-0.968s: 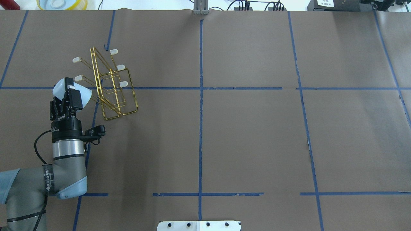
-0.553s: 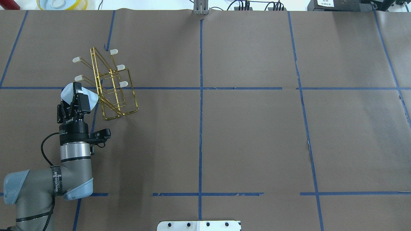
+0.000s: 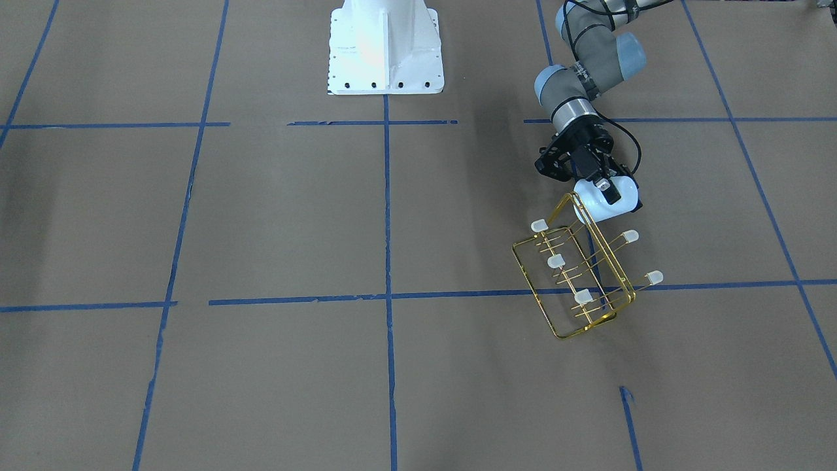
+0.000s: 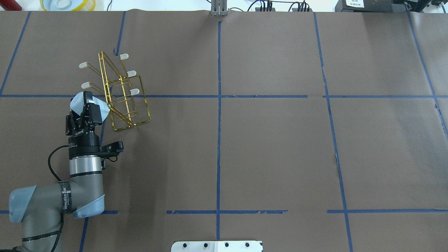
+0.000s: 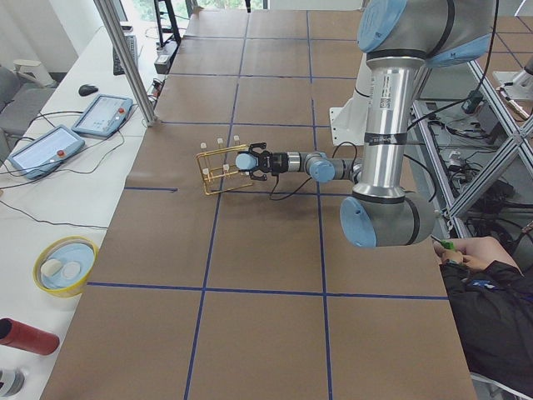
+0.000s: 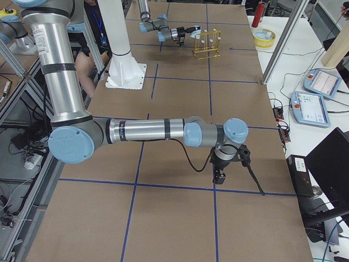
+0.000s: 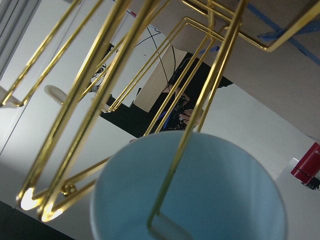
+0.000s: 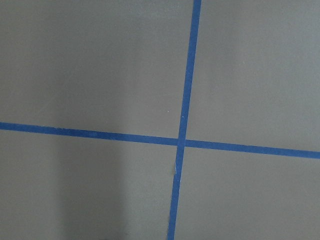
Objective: Hang cup on cup holder
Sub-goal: 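Push the cup opening onto the white-tipped peg with the left gripper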
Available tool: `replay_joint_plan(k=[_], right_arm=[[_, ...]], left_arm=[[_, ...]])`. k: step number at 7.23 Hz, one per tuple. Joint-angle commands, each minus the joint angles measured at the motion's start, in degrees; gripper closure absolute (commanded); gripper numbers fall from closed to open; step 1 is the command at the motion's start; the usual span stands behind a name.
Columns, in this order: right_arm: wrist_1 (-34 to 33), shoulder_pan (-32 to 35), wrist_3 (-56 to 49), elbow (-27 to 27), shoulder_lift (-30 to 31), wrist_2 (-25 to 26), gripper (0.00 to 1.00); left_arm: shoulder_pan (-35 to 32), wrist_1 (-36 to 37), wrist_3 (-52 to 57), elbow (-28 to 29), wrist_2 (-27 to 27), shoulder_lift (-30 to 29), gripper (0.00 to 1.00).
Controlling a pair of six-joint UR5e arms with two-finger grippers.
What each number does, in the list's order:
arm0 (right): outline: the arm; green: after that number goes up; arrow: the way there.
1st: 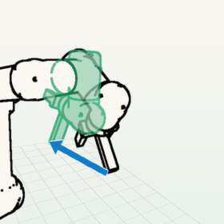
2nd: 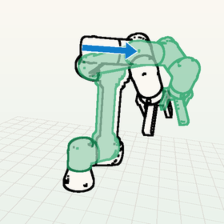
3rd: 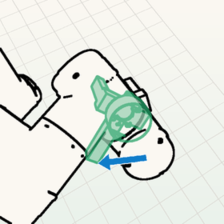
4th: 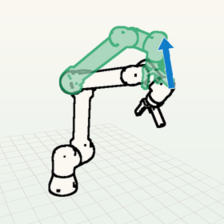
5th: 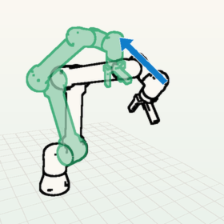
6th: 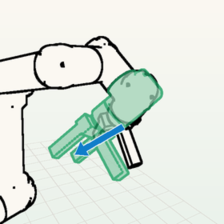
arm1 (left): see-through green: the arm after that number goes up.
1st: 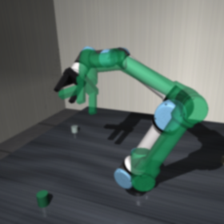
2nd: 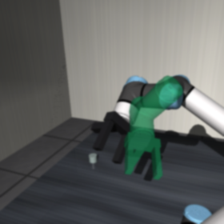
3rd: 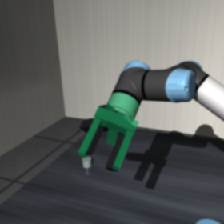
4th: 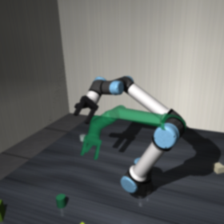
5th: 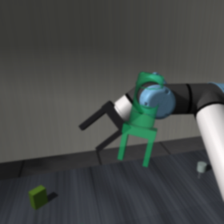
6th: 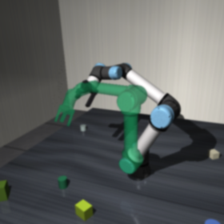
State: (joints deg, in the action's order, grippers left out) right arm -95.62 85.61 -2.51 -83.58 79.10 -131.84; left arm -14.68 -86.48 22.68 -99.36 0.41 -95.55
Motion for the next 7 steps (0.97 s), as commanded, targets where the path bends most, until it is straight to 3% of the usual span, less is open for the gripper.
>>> replay_joint_plan(k=[1, 5, 7], right_arm=[[0.0, 0.0, -0.03, 0.0, 0.0, 0.0, 0.0], [0.0, 0.0, -0.03, 0.0, 0.0, 0.0, 0.0], [0.0, 0.0, -0.03, 0.0, 0.0, 0.0, 0.0]], left_arm=[[0.0, -0.09, 0.0, 0.04, 0.03, -0.07, 0.0], [-0.34, -0.61, -0.61, -1.71, 0.03, 0.98, 0.0], [-0.35, -3.76, -0.79, -7.22, 0.03, 6.84, 0.0]])
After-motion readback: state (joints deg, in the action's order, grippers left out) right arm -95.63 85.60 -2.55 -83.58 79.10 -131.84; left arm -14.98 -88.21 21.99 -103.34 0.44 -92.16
